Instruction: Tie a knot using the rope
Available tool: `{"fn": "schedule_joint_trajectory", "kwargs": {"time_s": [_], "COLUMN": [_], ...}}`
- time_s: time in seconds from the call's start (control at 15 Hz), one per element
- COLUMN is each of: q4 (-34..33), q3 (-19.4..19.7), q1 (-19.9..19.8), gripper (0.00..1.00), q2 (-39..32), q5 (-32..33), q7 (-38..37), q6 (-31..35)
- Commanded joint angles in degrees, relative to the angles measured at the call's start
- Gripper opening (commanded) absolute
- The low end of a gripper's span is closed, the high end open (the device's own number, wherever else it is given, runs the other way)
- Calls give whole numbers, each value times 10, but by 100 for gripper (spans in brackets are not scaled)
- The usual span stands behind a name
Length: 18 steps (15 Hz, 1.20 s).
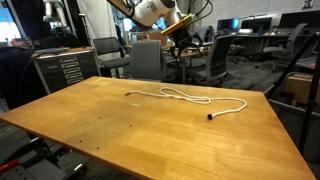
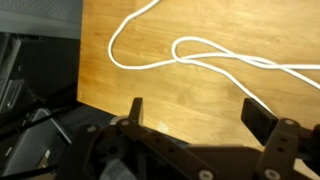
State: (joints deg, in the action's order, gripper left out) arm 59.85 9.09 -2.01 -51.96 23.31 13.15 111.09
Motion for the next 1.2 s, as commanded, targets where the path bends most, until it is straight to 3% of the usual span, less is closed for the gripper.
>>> {"fn": "schedule_joint_trajectory", "kwargs": {"time_s": [0.0, 0.13, 0.2, 0.4, 0.53, 0.8, 0.93, 1.13], "q4": [69, 68, 28, 41, 97, 220, 272, 342], "q3": [-54, -80, -51, -66, -56, -70, -81, -136], "q1": [-12, -22, -3, -8, 6, -27, -68, -158], "gripper": [100, 100, 100, 100, 100, 100, 100, 100], "q2": [67, 87, 39, 66, 87, 139, 167, 214], "q5": [-58, -109, -74, -97, -51, -26, -36, -118], "q7": [15, 31, 7, 16, 31, 129, 192, 317], "q6": [41, -1, 12, -1, 74, 211, 295, 376]}}
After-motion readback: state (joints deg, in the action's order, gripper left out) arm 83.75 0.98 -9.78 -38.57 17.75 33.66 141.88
